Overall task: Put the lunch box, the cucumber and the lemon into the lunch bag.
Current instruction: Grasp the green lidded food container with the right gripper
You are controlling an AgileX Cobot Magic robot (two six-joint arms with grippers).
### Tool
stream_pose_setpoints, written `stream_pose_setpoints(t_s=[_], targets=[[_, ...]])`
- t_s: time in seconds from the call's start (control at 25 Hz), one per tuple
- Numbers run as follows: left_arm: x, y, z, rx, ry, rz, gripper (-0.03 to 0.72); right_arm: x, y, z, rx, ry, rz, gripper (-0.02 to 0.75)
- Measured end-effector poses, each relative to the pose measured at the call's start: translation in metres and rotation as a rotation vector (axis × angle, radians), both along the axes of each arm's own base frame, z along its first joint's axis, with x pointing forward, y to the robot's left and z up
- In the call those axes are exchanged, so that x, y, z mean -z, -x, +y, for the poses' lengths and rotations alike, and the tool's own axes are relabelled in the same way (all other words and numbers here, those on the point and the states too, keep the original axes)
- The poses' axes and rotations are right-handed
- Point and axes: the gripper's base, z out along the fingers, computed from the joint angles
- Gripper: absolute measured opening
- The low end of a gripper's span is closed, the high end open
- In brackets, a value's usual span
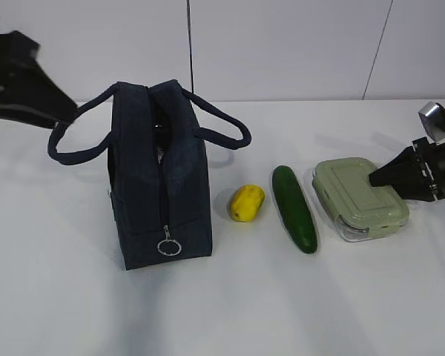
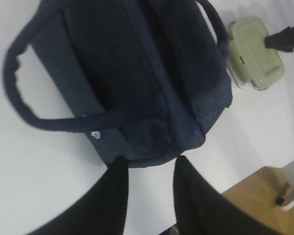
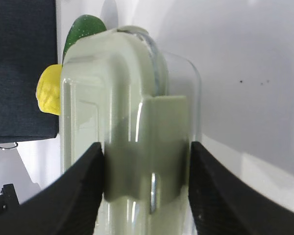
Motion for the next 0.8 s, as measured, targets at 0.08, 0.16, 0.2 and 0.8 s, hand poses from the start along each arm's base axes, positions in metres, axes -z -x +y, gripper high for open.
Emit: stream_pose_setpoints(t_s=[0.08, 0.16, 0.2, 0.8], targets=[[0.006, -0.008, -0.018, 0.048, -0.007, 0.004, 0.207, 0.0, 0.0, 0.0, 0.0, 0.0, 0.0, 0.393], [0.014, -0.015, -0.036, 0.079, -0.019, 0.012, 0.207, 0.0, 0.0, 0.0, 0.0, 0.0, 0.0, 0.393], [0.017, -0.019, -0.041, 0.078, -0.03, 0.014, 0.207, 0.0, 0.0, 0.0, 0.0, 0.0, 0.0, 0.392], [0.013, -0.051, -0.051, 0.008, -0.154, -0.003, 0.372, 0.0, 0.0, 0.0, 0.0, 0.0, 0.0, 0.392]])
